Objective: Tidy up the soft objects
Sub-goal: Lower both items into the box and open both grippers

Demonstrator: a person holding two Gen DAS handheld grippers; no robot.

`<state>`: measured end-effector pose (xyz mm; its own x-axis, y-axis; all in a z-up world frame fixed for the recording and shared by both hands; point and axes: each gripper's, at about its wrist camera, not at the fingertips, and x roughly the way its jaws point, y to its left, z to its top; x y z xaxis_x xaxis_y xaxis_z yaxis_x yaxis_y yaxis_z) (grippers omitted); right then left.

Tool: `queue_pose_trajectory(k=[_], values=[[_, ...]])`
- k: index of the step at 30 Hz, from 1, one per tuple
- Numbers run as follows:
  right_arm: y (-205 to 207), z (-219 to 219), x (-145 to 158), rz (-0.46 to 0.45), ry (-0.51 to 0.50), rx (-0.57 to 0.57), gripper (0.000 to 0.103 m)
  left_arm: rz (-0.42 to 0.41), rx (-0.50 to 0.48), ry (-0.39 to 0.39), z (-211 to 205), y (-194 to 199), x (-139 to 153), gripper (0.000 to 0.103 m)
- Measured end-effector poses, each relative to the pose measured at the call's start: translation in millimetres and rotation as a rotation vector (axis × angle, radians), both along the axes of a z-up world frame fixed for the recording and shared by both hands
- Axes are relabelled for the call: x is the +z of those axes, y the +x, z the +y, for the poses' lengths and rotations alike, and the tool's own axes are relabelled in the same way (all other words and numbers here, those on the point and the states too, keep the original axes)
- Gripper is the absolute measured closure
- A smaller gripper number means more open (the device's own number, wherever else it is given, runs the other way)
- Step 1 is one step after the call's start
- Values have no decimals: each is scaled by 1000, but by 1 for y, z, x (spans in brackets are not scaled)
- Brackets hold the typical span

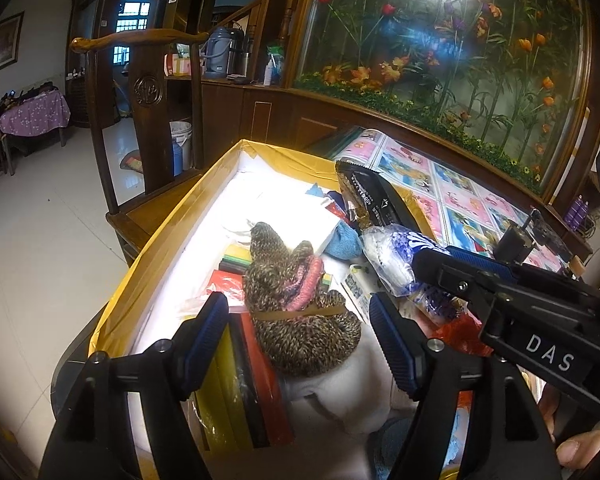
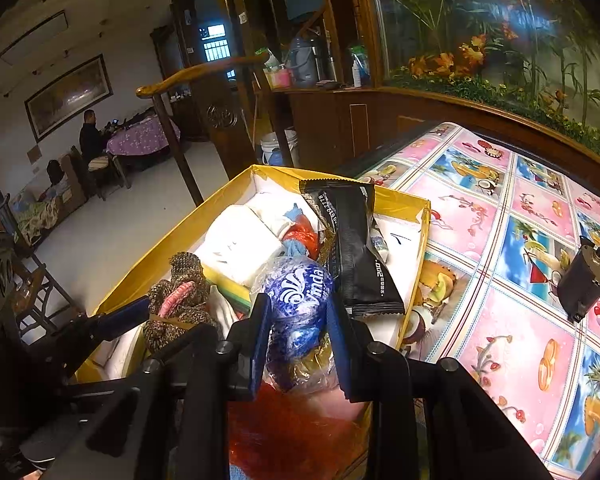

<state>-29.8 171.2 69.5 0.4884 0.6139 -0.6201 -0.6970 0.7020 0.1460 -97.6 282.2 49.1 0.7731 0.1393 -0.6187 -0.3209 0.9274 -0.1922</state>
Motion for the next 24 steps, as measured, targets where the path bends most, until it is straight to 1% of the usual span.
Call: queue_pose_trajectory(k=[17, 22, 24], values=[[-11, -5, 10, -27, 2, -3, 71, -23, 14, 17, -1, -14, 9, 30], [-14, -8, 14, -43, 1, -9, 65, -32, 16, 19, 0, -17, 12, 30], [-15, -10, 16, -46, 3, -13, 60, -35, 19, 23, 0, -19, 13, 30]])
